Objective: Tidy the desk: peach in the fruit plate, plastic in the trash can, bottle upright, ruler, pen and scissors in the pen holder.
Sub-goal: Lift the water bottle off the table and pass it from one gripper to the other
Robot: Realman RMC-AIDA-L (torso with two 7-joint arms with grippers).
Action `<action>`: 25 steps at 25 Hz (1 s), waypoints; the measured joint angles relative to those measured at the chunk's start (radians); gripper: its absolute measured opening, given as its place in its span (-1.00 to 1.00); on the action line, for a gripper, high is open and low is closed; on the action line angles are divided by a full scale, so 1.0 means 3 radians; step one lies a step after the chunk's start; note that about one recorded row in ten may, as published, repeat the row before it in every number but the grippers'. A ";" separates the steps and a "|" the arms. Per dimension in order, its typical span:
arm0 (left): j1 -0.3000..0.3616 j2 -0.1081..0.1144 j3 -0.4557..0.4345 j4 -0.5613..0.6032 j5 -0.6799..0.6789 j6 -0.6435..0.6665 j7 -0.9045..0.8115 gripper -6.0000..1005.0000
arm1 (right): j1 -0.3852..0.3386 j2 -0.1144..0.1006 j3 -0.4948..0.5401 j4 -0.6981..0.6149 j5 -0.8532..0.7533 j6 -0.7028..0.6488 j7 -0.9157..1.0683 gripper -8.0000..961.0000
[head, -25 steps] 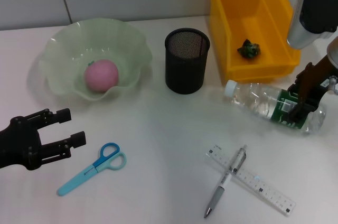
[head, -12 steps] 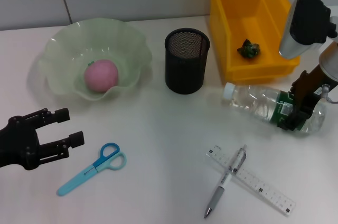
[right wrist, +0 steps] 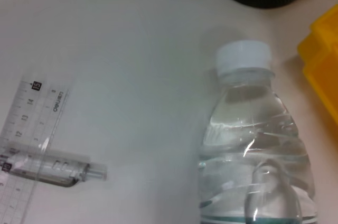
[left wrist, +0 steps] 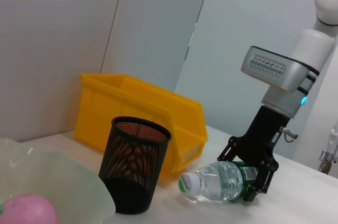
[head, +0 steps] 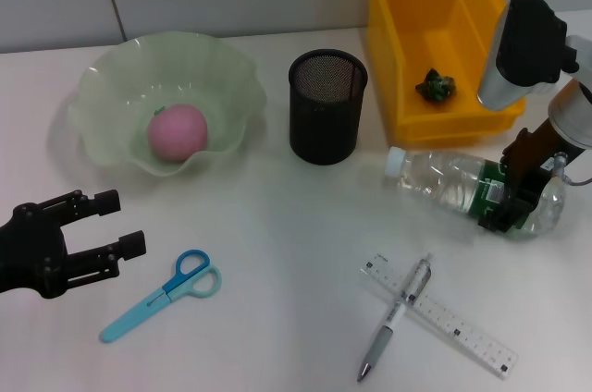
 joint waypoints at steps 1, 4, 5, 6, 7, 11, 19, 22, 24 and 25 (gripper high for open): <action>0.0000 0.0000 0.0000 0.0001 0.0000 0.0000 0.0000 0.50 | 0.0001 0.0001 0.0000 0.0004 0.0000 0.0004 0.0000 0.61; 0.0000 0.0000 0.0000 0.0002 0.0001 0.0000 0.0000 0.50 | 0.0002 0.0004 -0.0003 0.0009 0.0000 0.0009 0.0000 0.61; 0.0000 0.0000 0.0000 0.0003 0.0001 0.0000 0.0000 0.50 | 0.0002 0.0004 -0.0003 0.0008 0.0000 0.0009 0.0000 0.61; 0.0000 0.0000 -0.0001 0.0003 -0.0002 0.0000 0.0000 0.50 | 0.0002 0.0005 -0.0005 0.0004 0.0000 0.0009 0.0003 0.61; 0.0000 0.0000 -0.0002 0.0003 -0.0004 0.0000 0.0000 0.50 | 0.0002 0.0005 -0.0005 0.0000 0.0000 0.0009 0.0008 0.61; 0.0000 0.0000 -0.0008 0.0003 -0.0012 0.0000 0.0000 0.50 | 0.0002 0.0008 -0.0005 -0.0002 -0.0018 0.0011 0.0021 0.61; -0.0003 -0.0006 -0.0049 0.0003 -0.0015 0.0002 0.0000 0.50 | 0.0003 0.0010 0.0024 -0.0013 0.0001 -0.0001 0.0006 0.61; -0.0004 -0.0006 -0.0051 0.0003 -0.0016 0.0005 0.0000 0.49 | -0.0016 0.0011 0.0018 -0.0065 0.0094 -0.0023 -0.0012 0.61; -0.0005 -0.0006 -0.0064 0.0003 -0.0016 0.0005 0.0000 0.49 | -0.0036 0.0013 0.0009 -0.0107 0.0165 -0.0027 -0.0030 0.61; -0.0005 -0.0006 -0.0070 0.0003 -0.0016 0.0005 0.0000 0.49 | -0.0044 0.0014 0.0013 -0.0117 0.0192 -0.0027 -0.0039 0.61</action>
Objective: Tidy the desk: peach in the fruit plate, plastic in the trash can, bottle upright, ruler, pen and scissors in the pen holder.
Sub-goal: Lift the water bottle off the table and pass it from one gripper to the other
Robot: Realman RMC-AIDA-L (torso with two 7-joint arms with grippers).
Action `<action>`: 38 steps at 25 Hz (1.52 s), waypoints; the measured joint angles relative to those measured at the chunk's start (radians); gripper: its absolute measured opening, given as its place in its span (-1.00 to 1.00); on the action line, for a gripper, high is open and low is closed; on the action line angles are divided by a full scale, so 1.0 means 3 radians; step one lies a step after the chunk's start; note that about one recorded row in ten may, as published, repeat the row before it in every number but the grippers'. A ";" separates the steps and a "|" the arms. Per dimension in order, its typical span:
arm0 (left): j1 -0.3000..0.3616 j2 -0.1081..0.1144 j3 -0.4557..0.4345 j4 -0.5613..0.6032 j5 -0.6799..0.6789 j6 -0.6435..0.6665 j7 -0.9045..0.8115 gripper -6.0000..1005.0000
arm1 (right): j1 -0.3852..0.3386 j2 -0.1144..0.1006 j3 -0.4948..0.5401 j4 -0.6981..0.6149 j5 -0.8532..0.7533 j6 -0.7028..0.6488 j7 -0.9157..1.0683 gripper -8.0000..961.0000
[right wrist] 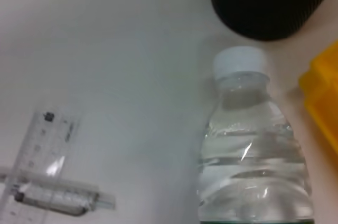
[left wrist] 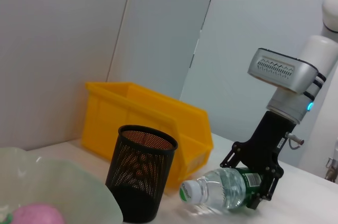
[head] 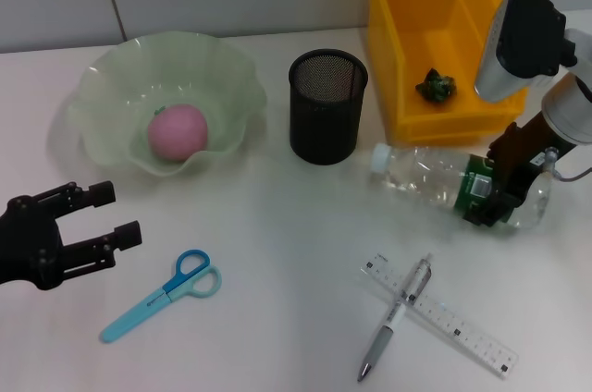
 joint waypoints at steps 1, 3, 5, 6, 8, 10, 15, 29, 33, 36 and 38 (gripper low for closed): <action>0.0000 0.0000 -0.0008 0.0001 0.0000 0.0000 0.0000 0.49 | -0.0005 0.0001 0.0007 -0.0005 0.0021 -0.0003 -0.0007 0.61; 0.0000 0.0000 -0.0017 0.0004 0.0000 0.0000 0.0000 0.49 | -0.0020 0.0001 0.0015 -0.0010 0.0071 -0.0005 -0.0020 0.61; -0.0001 0.0002 -0.0019 0.0005 0.0000 0.0000 0.0000 0.49 | -0.0037 0.0005 0.0018 -0.0012 0.0110 -0.0020 -0.0048 0.61; -0.0002 0.0003 -0.0020 0.0007 0.0000 0.0000 0.0000 0.49 | -0.0042 0.0009 0.0019 -0.0016 0.0126 -0.0033 -0.0067 0.61; -0.0004 0.0006 -0.0023 0.0021 0.0000 0.0000 0.0000 0.49 | -0.0063 0.0016 0.0023 -0.0050 0.0165 -0.0076 -0.0098 0.61; -0.0004 0.0008 -0.0027 0.0044 0.0000 0.0000 -0.0001 0.49 | -0.0104 0.0022 0.0023 -0.0139 0.0253 -0.0139 -0.0132 0.61; -0.0011 0.0005 -0.0080 0.0073 0.0000 0.0001 -0.0036 0.49 | -0.0262 0.0027 0.0016 -0.0459 0.0628 -0.0347 -0.0223 0.61; -0.0093 -0.0245 -0.0706 0.0073 -0.0033 0.0090 -0.0080 0.49 | -0.0659 0.0069 0.0055 -0.0823 0.2187 -0.0515 -0.0556 0.61; -0.0121 -0.0334 -0.0820 0.0047 -0.0215 0.0273 -0.0082 0.49 | -0.0722 0.0075 0.0072 -0.0665 0.2724 -0.0501 -0.0725 0.61; -0.0152 -0.0360 -0.0805 -0.0053 -0.0416 0.0396 -0.0071 0.49 | -0.0732 0.0077 0.0069 -0.0474 0.3021 -0.0482 -0.0856 0.61; -0.0198 -0.0359 -0.0799 -0.0189 -0.0505 0.0461 -0.0035 0.49 | -0.0728 0.0078 0.0060 -0.0377 0.3139 -0.0479 -0.0904 0.61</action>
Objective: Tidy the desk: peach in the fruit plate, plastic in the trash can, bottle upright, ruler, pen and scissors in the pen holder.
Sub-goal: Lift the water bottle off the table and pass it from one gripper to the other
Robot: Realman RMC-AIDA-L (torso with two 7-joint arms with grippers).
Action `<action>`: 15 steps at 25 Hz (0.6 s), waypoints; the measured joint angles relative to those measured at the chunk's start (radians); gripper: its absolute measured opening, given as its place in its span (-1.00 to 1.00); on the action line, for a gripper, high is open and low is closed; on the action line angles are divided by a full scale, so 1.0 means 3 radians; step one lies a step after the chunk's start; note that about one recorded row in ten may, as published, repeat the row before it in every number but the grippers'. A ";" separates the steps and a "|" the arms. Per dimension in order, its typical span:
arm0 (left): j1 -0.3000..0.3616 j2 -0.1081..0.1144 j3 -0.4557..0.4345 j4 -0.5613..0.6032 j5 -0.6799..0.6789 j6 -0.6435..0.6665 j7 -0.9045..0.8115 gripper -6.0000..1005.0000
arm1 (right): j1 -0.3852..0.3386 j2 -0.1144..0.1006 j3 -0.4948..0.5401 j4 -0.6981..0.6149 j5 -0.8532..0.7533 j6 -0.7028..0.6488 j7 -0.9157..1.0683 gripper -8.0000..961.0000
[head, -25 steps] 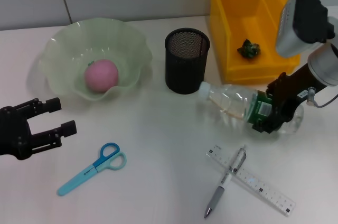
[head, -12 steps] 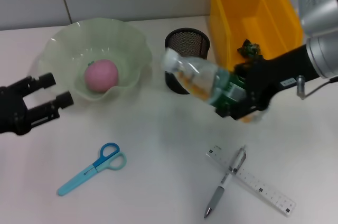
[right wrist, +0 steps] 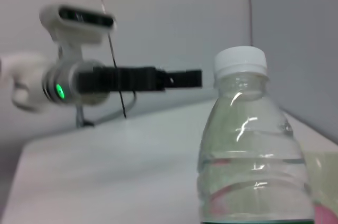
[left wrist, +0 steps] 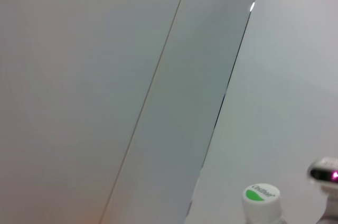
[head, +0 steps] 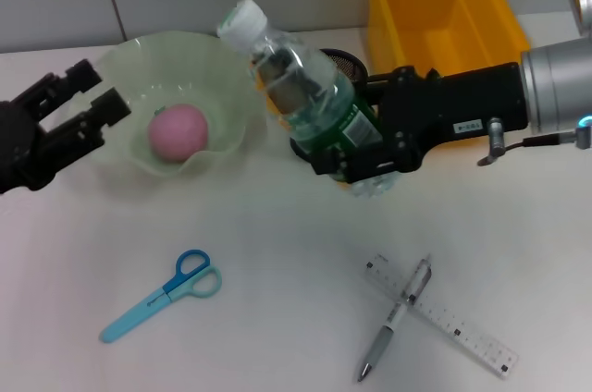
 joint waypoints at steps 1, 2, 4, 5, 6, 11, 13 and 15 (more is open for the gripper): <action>0.0000 0.0000 0.0000 0.0000 0.0000 0.0000 0.0000 0.49 | 0.0005 0.0000 -0.0007 0.0050 0.0066 -0.0001 -0.0034 0.61; -0.0050 0.0003 0.0001 -0.0098 -0.0033 0.0028 0.0045 0.49 | 0.0012 0.0000 -0.0017 0.0104 0.0134 -0.0003 -0.0074 0.61; -0.0139 -0.0002 0.0003 -0.0210 -0.0042 0.0053 0.0131 0.49 | 0.0029 0.0000 -0.0027 0.0203 0.0254 -0.0007 -0.0140 0.61; -0.0139 -0.0002 0.0003 -0.0210 -0.0042 0.0053 0.0131 0.49 | 0.0041 0.0000 -0.0031 0.0250 0.0302 -0.0011 -0.0168 0.61; -0.0139 -0.0002 0.0003 -0.0210 -0.0042 0.0053 0.0131 0.49 | 0.0056 0.0000 -0.0039 0.0291 0.0342 -0.0022 -0.0198 0.61; -0.0349 -0.0014 0.0003 -0.0520 -0.0059 0.0116 0.0276 0.49 | 0.0114 0.0000 -0.0130 0.0403 0.0391 -0.0028 -0.0257 0.61; -0.0430 -0.0019 -0.0004 -0.0634 -0.0073 0.0132 0.0325 0.49 | 0.0125 0.0003 -0.0171 0.0423 0.0397 -0.0016 -0.0274 0.61; -0.0461 -0.0021 -0.0006 -0.0672 -0.0075 0.0141 0.0336 0.49 | 0.0142 0.0004 -0.0198 0.0449 0.0402 -0.0005 -0.0288 0.61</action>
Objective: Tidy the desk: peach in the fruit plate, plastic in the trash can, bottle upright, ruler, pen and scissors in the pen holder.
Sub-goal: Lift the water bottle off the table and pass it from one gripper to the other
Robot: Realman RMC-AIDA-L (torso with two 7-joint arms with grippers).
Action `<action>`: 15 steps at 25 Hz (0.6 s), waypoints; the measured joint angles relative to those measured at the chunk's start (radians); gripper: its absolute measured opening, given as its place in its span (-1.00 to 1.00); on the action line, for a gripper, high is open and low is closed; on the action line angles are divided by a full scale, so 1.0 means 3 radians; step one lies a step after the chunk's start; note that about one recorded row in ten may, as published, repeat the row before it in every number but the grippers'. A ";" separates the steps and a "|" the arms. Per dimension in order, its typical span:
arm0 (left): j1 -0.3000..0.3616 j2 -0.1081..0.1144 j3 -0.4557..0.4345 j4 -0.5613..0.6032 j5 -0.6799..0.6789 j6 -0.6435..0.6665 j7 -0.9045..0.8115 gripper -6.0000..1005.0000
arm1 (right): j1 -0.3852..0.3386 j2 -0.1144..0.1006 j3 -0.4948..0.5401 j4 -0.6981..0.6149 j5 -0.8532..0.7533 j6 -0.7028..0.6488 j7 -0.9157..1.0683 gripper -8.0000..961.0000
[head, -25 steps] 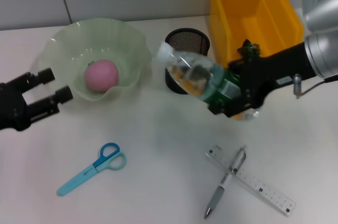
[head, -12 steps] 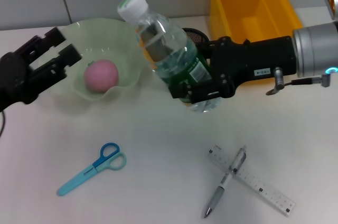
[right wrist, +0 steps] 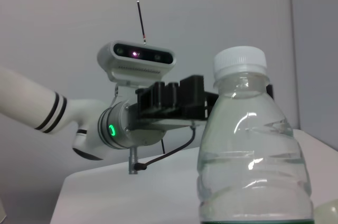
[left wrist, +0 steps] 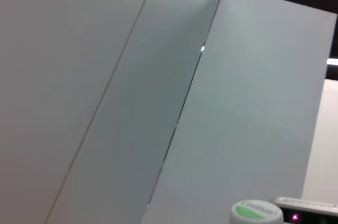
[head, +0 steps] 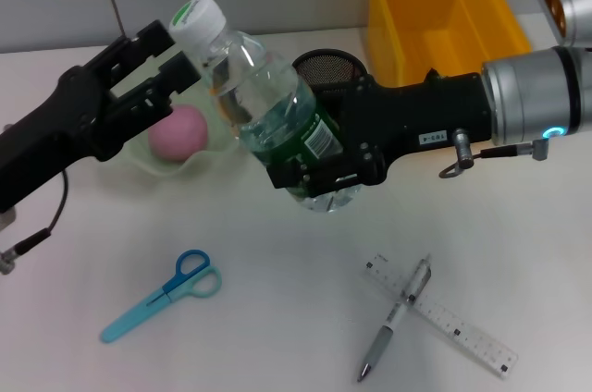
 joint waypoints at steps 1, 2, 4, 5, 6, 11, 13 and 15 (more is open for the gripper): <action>0.0000 0.0000 0.0000 0.0000 0.0000 0.0000 0.0000 0.49 | 0.0013 0.0000 -0.0007 0.0018 0.0001 0.0001 -0.0008 0.61; -0.0022 -0.0001 0.0000 -0.0023 -0.0002 0.0010 0.0004 0.49 | 0.0027 0.0000 -0.0010 0.0039 0.0002 0.0001 -0.0017 0.61; -0.0089 -0.0004 0.0006 -0.0106 -0.0003 0.0028 0.0015 0.49 | 0.0054 0.0001 -0.0014 0.0090 0.0003 0.0001 -0.0042 0.61; -0.0089 -0.0004 0.0006 -0.0106 -0.0003 0.0028 0.0015 0.49 | 0.0061 0.0001 -0.0014 0.0106 0.0003 0.0002 -0.0049 0.61; -0.0089 -0.0004 0.0006 -0.0106 -0.0003 0.0028 0.0015 0.49 | 0.0066 0.0001 -0.0014 0.0120 0.0004 0.0001 -0.0057 0.61; -0.0117 -0.0010 0.0000 -0.0167 -0.0003 0.0072 0.0086 0.49 | 0.0097 0.0005 -0.0014 0.0172 0.0019 0.0000 -0.0083 0.61; -0.0117 -0.0010 0.0000 -0.0167 -0.0003 0.0072 0.0086 0.49 | 0.0121 0.0006 -0.0014 0.0202 0.0031 -0.0002 -0.0089 0.61; -0.0123 -0.0013 -0.0009 -0.0211 -0.0003 0.0132 0.0155 0.49 | 0.0137 0.0006 -0.0019 0.0214 0.0036 -0.0001 -0.0090 0.61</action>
